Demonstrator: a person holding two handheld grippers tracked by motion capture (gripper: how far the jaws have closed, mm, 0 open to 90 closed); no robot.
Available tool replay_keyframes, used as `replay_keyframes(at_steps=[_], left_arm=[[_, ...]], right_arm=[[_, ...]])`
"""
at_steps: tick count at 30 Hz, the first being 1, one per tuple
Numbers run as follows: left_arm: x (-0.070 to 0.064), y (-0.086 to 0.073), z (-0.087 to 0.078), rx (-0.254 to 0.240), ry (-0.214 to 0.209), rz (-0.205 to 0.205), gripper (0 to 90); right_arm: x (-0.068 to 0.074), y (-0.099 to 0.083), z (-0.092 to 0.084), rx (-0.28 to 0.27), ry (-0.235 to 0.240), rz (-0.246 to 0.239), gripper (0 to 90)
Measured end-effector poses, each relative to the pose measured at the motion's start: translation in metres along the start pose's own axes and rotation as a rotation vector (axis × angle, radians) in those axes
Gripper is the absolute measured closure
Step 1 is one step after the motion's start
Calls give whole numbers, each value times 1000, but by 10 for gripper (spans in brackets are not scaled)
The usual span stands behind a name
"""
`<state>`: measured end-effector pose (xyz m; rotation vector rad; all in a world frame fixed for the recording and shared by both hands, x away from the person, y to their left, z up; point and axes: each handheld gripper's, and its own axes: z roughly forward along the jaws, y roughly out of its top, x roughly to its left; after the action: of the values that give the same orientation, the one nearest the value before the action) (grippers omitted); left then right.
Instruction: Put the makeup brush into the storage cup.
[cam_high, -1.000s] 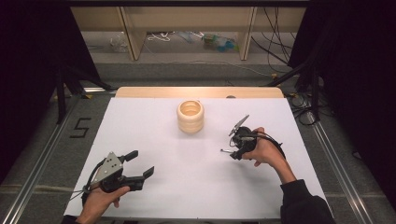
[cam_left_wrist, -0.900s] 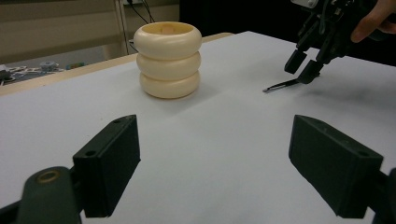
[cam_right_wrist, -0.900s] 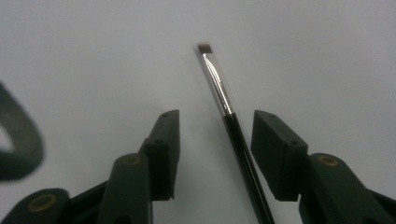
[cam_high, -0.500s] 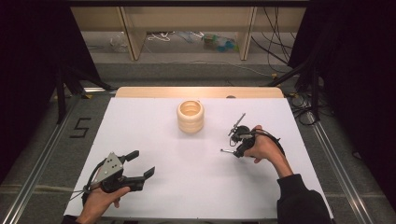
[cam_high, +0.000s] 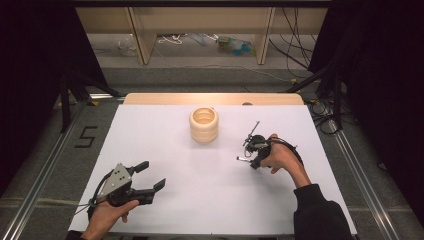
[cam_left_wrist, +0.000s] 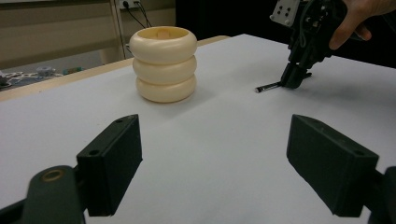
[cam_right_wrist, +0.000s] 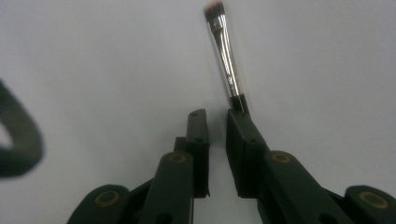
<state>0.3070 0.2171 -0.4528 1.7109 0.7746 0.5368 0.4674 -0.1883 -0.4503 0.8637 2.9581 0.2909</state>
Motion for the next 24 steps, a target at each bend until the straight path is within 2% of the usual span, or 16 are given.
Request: replay_keyframes(at_steps=[2,5,6,8,10,13,15,24], left_arm=[[0,0,0,4,3,-1,183],[0,0,0,6,2,0,184],[0,0,0,6,2,1,184],[0,0,0,4,2,0,184],[0,0,0,3,3,1,184],[0,0,0,5,4,2,184],[0,0,0,3,3,3,185],[-1,0,0,1,-1,4,187]], right_arm=[[-1,0,-10,-43,-12,5,778],[-1,1,-15,-70,-33,2,775],[-2,1,-16,-68,-38,-3,772],[-6,1,-9,-28,-51,3,761],[-7,0,-6,-19,-57,-4,761],[-10,1,2,6,-44,-11,763],[-11,3,3,15,-39,0,775],[-10,5,3,35,-19,-5,837]])
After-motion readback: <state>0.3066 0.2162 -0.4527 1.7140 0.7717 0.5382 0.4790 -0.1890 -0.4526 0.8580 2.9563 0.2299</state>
